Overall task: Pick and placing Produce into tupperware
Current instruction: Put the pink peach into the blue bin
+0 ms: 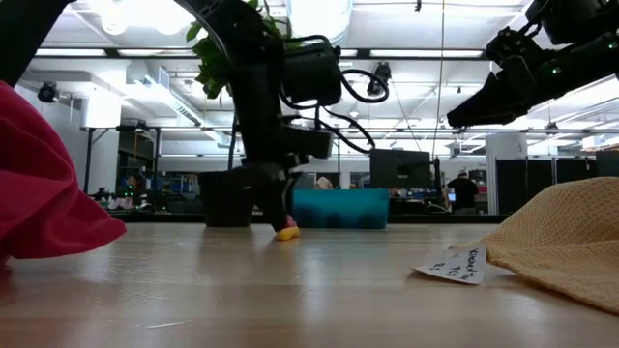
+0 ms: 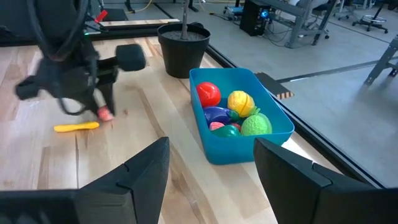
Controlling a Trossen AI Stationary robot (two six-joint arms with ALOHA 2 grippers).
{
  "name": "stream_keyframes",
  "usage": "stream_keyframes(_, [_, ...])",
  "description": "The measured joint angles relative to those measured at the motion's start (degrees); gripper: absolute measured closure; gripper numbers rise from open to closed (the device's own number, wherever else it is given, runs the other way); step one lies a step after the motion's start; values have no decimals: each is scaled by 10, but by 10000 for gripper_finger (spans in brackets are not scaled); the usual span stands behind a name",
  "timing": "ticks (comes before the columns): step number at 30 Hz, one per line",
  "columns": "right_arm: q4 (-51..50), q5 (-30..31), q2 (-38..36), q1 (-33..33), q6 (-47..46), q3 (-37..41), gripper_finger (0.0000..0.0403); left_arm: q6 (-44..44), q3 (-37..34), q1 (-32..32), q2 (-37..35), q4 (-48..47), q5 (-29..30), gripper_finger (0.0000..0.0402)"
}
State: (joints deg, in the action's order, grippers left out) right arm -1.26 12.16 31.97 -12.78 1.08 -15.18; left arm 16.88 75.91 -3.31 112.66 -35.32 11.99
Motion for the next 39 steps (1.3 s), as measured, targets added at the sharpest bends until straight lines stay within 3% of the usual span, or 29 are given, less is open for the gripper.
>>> stream_keyframes(5, [0,0,0,0,0,0,177,0,9,-2,-2,4,70,374])
stream_keyframes(14, [0,0,0,0,0,0,177,-1,20,7,-4,25,156,373])
stream_keyframes(25, [0,3,0,0,0,0,177,39,52,14,-5,189,116,373])
stream_keyframes(30, [-2,43,0,0,0,0,177,86,52,9,-4,275,110,374])
stream_keyframes(39, [-2,44,0,0,0,0,177,76,52,-47,-3,318,110,374])
